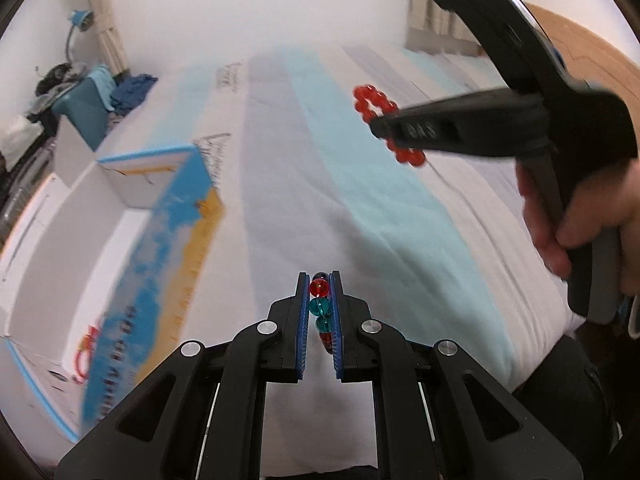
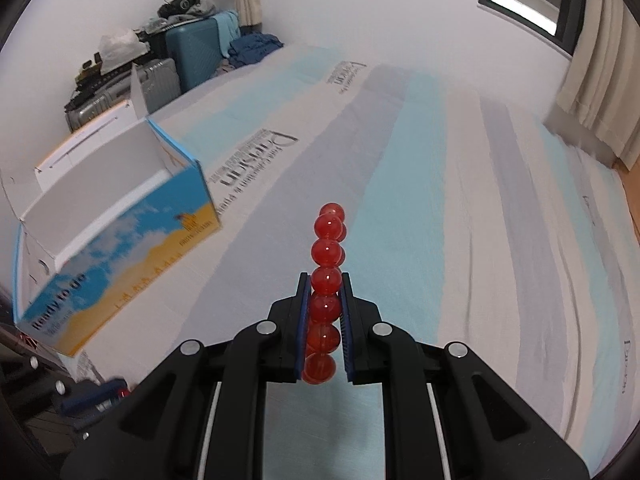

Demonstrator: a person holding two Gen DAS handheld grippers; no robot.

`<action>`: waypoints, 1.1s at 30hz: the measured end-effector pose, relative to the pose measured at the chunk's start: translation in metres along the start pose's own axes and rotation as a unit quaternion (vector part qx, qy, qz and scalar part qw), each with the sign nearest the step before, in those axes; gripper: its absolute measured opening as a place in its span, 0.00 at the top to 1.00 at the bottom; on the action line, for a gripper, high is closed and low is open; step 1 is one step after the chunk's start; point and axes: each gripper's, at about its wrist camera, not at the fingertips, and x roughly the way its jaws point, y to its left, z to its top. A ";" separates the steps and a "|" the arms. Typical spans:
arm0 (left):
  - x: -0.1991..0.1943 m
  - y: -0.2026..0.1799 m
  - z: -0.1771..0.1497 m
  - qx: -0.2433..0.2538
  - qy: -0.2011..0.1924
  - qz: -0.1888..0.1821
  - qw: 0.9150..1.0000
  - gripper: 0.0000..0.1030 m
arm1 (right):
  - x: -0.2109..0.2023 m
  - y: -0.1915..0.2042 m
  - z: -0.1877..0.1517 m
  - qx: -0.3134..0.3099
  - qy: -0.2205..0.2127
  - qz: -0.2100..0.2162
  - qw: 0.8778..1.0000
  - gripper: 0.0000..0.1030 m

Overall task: Organize jewelry
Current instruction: 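Carry the multicolour and red bead bracelets with both tools into the box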

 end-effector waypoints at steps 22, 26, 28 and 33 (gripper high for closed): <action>-0.063 0.180 -0.013 -0.107 -0.016 0.077 0.991 0.92 | 0.003 0.195 0.057 -0.106 -0.008 0.103 0.989 0.88; -0.060 0.213 -0.021 -0.135 -0.003 0.076 0.988 0.92 | 0.019 0.230 0.060 -0.126 0.020 0.126 0.984 0.87; -0.056 0.226 -0.025 -0.146 0.003 0.072 0.987 0.92 | 0.030 0.245 0.060 -0.135 0.039 0.132 0.981 0.87; -0.038 0.252 -0.034 -0.164 0.034 0.071 0.983 0.92 | 0.058 0.270 0.053 -0.157 0.089 0.136 0.974 0.87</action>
